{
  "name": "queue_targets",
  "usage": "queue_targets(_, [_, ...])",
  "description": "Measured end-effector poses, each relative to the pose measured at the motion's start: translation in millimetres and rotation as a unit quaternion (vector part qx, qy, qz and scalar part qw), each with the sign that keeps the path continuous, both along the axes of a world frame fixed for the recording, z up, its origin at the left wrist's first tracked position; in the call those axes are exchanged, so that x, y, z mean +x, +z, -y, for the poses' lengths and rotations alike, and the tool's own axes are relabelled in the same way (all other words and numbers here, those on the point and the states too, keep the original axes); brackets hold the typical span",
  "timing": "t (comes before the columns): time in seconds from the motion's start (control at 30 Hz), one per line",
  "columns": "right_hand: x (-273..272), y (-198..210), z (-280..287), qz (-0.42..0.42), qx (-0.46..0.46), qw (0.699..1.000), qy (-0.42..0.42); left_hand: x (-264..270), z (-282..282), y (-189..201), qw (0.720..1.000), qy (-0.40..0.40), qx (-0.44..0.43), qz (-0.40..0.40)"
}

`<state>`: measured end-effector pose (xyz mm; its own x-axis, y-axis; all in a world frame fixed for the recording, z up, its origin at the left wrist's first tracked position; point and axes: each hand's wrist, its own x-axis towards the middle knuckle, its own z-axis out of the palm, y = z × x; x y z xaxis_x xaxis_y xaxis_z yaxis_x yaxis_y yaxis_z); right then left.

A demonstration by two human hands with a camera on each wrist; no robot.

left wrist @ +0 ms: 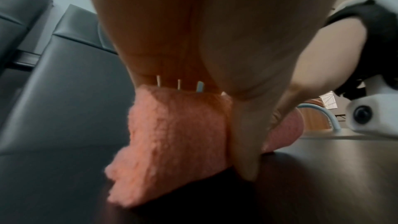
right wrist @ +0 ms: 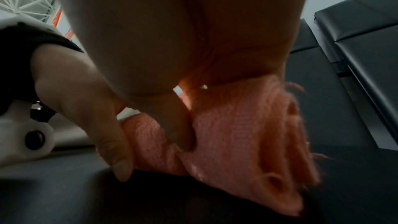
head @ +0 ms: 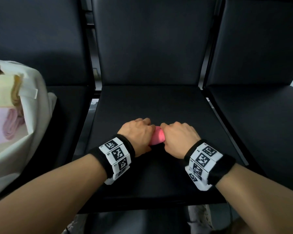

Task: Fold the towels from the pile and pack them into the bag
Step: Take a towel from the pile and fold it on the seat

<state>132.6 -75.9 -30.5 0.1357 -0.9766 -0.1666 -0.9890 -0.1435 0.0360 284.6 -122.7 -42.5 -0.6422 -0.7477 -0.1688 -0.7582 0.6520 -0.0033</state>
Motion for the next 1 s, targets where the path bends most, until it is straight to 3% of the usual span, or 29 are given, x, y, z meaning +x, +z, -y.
queue_targets(0.57, [-0.4, 3.5, -1.1, -0.006, -0.021, 1.0, 0.005, -2.1, 4.1, 1.9, 1.0, 0.012, 0.001, 0.014])
queue_targets(0.8, [7.6, 11.7, 1.4, 0.022, -0.017, 1.0, -0.003, 1.5, 0.0, 4.3, 0.997, 0.062, 0.016, -0.032])
queue_targets(1.0, [27.4, 22.9, -4.6, 0.052, -0.057, 0.997, 0.004, 24.5, -12.1, 13.1, 0.991, 0.104, -0.032, -0.074])
